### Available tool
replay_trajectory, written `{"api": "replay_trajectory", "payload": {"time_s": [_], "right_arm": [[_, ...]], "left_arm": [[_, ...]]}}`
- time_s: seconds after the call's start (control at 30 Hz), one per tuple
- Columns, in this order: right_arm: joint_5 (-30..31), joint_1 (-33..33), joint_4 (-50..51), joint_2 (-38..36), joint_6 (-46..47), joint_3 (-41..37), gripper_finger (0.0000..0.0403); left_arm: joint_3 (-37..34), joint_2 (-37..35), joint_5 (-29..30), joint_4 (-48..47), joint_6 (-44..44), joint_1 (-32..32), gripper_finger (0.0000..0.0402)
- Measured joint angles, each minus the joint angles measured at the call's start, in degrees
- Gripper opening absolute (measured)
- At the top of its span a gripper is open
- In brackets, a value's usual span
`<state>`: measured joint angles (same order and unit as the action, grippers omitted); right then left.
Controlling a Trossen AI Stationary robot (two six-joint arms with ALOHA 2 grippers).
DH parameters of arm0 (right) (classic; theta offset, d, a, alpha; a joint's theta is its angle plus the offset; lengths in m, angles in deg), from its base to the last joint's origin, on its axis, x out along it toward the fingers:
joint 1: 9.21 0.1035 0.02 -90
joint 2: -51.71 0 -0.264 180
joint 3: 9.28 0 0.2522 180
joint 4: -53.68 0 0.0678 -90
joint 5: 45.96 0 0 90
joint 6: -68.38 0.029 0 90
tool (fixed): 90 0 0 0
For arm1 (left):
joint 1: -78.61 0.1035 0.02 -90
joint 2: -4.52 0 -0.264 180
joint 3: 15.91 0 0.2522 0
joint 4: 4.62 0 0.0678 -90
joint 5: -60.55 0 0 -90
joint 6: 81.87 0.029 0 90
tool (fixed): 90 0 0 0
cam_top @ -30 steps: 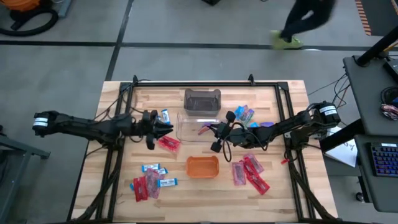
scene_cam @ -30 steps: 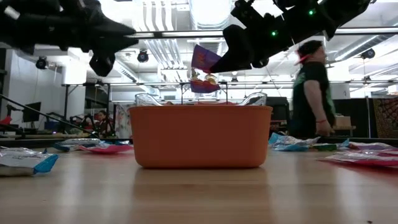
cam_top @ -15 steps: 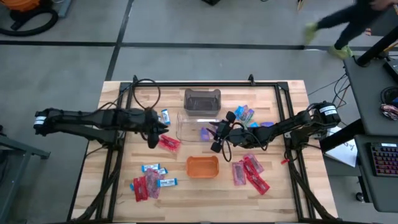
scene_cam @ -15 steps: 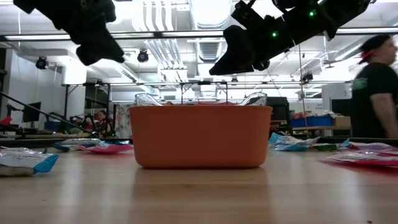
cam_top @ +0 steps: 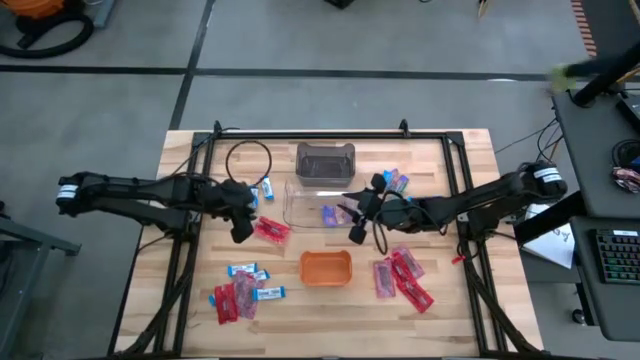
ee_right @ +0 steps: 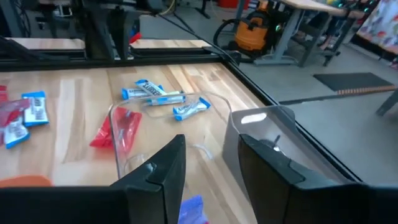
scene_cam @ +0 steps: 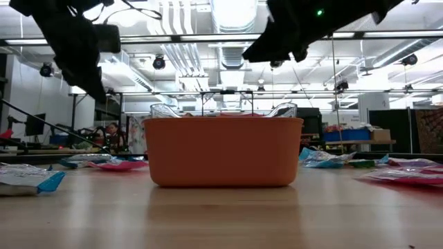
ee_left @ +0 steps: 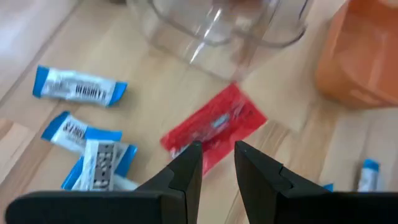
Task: Sort candy
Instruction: Put the white chocolate bar into the orange bin
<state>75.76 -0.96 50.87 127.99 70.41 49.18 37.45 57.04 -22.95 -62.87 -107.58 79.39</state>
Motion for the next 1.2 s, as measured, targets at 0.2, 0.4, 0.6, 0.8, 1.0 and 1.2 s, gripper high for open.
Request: {"api": "replay_trajectory", "payload": {"time_s": [0.2,0.4,0.6,0.8,1.0,1.2], "right_arm": [[-1.9,0.0,9.3,-7.1,2.0,0.0,0.0141],[-2.2,0.0,13.9,-10.4,3.5,0.0,0.0141],[-2.2,0.0,14.6,-9.8,4.1,0.0,0.0141],[-2.2,0.0,14.8,-7.3,4.7,0.0,0.0141],[-2.2,0.0,15.2,-5.9,5.6,-0.1,0.0141],[-2.2,0.0,16.1,-6.0,5.9,-0.1,0.0141]], "left_arm": [[-0.3,4.1,0.4,-0.6,2.7,0.0,0.0109],[-0.3,9.5,5.4,-3.2,1.0,0.1,0.0141],[-0.4,14.8,13.0,-6.5,2.5,0.1,0.0178],[-0.4,17.7,13.9,-6.5,3.4,0.5,0.0191],[-0.4,19.6,13.9,-6.1,3.3,1.6,0.0189],[-0.4,22.5,14.0,-1.6,2.7,5.0,0.0189]]}}
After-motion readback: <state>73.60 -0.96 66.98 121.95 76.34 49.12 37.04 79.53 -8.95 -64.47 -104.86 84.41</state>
